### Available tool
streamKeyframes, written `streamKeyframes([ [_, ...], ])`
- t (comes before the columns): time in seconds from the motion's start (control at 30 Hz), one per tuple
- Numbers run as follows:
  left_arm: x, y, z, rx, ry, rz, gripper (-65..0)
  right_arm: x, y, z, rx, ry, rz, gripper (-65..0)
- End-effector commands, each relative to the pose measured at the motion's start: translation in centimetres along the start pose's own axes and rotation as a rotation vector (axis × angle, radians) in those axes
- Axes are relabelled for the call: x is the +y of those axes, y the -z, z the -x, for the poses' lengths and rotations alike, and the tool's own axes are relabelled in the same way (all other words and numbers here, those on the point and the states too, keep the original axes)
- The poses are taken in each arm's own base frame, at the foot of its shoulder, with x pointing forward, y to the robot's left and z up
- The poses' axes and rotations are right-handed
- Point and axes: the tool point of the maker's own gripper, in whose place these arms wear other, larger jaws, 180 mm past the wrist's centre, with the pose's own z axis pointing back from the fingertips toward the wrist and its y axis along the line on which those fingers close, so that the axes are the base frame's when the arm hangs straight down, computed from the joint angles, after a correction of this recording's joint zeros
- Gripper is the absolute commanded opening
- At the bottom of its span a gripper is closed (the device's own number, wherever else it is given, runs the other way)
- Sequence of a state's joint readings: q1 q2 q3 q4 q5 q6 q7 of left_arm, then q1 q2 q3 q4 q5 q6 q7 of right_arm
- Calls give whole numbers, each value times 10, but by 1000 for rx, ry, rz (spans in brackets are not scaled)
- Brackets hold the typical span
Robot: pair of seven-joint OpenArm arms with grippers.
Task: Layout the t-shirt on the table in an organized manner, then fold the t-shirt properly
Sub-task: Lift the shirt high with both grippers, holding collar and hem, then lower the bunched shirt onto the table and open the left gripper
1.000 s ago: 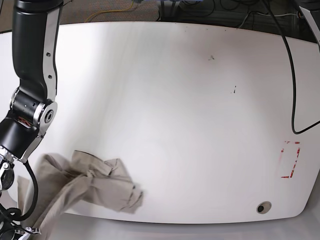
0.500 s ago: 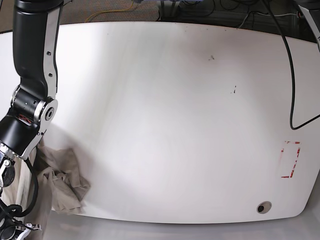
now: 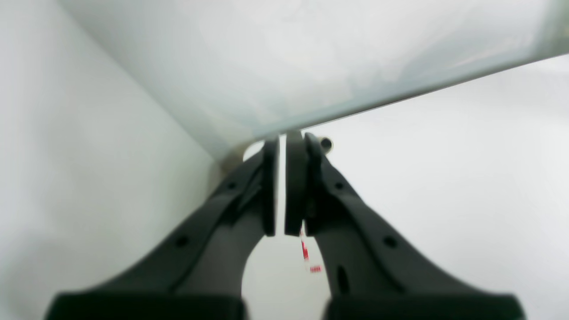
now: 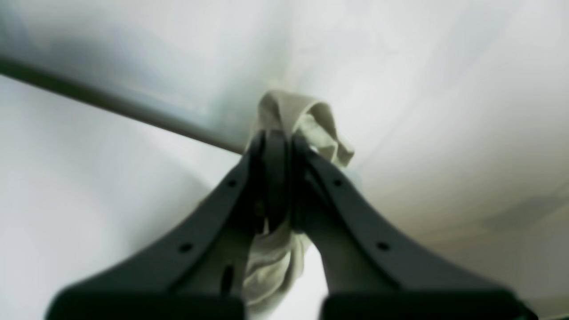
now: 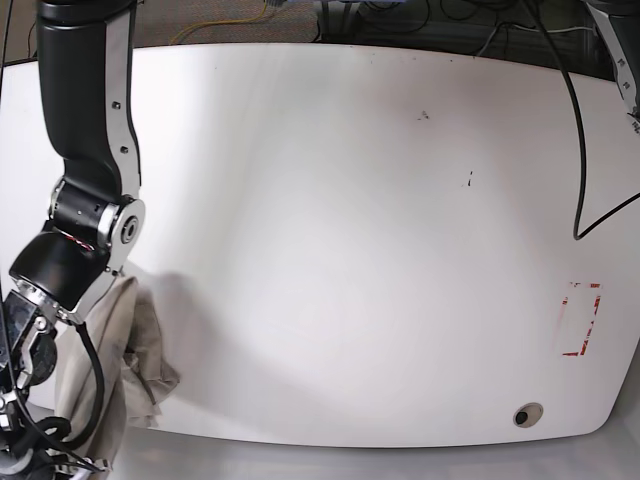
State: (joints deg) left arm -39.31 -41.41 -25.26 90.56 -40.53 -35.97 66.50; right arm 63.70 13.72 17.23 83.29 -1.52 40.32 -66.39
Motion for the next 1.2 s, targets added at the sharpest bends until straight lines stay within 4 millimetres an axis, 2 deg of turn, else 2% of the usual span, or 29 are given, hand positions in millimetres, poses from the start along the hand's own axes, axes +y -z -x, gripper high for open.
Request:
streamKeyframes([
  [0.0, 7, -8, -14, -46, 13, -19, -646, 4, -18, -56, -135, -24, 10, -650],
  [0.23, 8, -9, -7, -25, 19, -19, -646, 59, -40, -122, -256, -151, -35, -650],
  [0.37, 12, -12, -6, -15, 33, -30, -646, 89, -62, -165, -356, -204, -61, -650],
  [0.53, 12, -13, -7, -17, 34, -31, -646, 96, -98, -212, -449, -244, -37, -650],
  [0.67, 18, -17, -5, -17, 25, -46, -646, 90, -112, -229, -486, -247, -14, -650],
  [0.77, 22, -21, -2, -22, 10, -59, -646, 86, -113, -230, -487, -247, -4, -650],
  [0.87, 23, -21, -2, -25, 5, -62, -646, 74, -108, -220, -459, -241, 17, -650],
  [0.93, 22, -21, -1, -21, 5, -57, -646, 72, -95, -201, -413, -240, 16, -650],
  [1.07, 20, -20, 6, -8, 3, -51, -646, 64, -82, -168, -350, -247, 35, -650],
  [1.17, 18, -18, 11, 6, 2, -45, -646, 65, -69, -133, -288, -255, 38, -650],
])
